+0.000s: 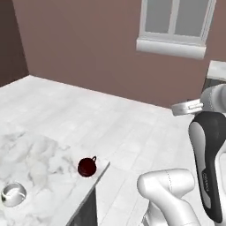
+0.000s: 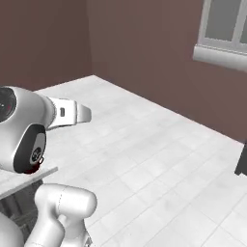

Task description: Clear the mugs and bowl far away from the sink.

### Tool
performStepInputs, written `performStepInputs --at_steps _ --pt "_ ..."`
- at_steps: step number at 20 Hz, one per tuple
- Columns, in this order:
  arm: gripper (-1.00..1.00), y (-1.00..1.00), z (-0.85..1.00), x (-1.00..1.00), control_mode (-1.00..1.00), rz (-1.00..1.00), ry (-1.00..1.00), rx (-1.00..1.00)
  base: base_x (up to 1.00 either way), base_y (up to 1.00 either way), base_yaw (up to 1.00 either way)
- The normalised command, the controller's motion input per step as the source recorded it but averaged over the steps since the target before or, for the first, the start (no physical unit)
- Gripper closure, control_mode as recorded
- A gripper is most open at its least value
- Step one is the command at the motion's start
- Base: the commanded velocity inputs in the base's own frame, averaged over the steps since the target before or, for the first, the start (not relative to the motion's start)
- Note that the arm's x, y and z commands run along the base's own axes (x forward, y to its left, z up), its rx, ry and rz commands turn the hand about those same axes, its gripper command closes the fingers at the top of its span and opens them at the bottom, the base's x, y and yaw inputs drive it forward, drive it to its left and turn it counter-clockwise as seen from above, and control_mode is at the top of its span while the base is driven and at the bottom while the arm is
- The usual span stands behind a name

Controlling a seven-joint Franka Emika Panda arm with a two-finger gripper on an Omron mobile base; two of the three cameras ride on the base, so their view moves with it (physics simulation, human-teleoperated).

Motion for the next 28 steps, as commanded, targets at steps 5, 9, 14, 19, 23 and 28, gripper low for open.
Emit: performStepInputs --at_steps 5,9,14,19,23,28 --pt "-1.0 0.0 0.0 0.0 1.0 0.0 0.0 0.0 0.0 0.0 -1.0" --pt "-1.0 0.0 0.0 0.0 1.0 0.0 0.0 0.0 0.0 0.0 -1.0" --pt "-1.0 0.0 0.0 0.0 1.0 0.0 0.0 0.0 0.0 0.0 -1.0" --pt "-1.0 0.0 0.0 0.0 1.0 0.0 0.0 0.0 0.0 0.0 -1.0" --pt "-1.0 0.0 0.0 0.0 1.0 0.0 0.0 0.0 0.0 0.0 -1.0" --pt "-1.0 0.0 0.0 0.0 1.0 0.0 0.0 0.0 0.02 0.0 -1.0"
